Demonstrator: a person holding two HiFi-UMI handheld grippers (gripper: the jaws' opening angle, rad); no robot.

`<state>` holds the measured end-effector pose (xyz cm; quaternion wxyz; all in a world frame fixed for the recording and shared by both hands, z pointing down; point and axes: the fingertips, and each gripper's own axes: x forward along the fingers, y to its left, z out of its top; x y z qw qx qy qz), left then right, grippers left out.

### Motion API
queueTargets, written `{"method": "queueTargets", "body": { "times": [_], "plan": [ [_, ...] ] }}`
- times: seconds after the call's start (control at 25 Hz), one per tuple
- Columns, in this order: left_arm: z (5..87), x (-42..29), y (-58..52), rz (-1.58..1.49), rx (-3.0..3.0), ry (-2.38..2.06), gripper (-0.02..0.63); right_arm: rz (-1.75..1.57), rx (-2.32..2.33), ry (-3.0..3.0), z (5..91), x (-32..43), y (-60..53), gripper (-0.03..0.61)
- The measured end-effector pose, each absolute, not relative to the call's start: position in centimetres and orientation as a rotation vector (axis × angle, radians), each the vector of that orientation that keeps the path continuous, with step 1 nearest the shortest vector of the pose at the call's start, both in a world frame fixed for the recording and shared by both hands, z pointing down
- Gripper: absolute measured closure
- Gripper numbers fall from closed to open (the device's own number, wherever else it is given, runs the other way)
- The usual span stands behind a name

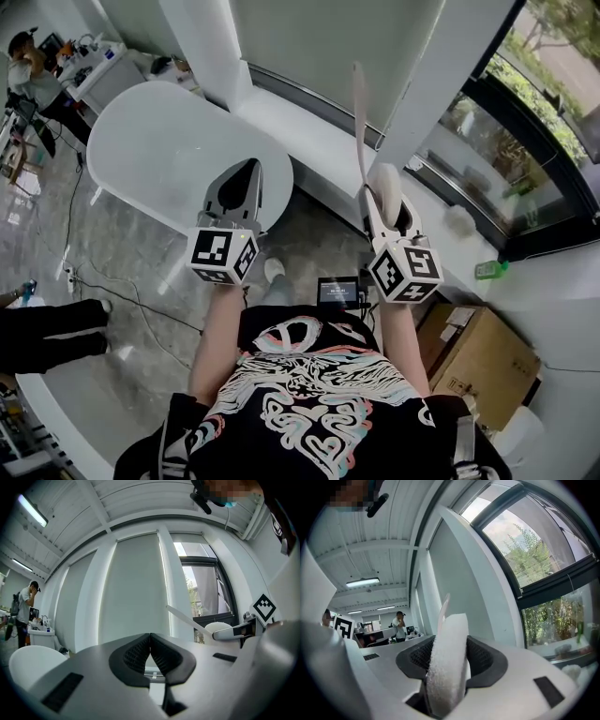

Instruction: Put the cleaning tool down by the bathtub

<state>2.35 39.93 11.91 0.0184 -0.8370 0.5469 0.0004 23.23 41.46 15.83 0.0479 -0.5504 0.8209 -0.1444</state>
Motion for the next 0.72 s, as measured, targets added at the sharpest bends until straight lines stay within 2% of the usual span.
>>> {"method": "queueTargets", "body": {
  "times": [0.72],
  "plan": [
    [14.0,0.5,30.5,-0.028,-2.650,1.687,0.597,-0.482,-1.701,2.527,17.5,20.5,32.9,0.367]
  ]
}}
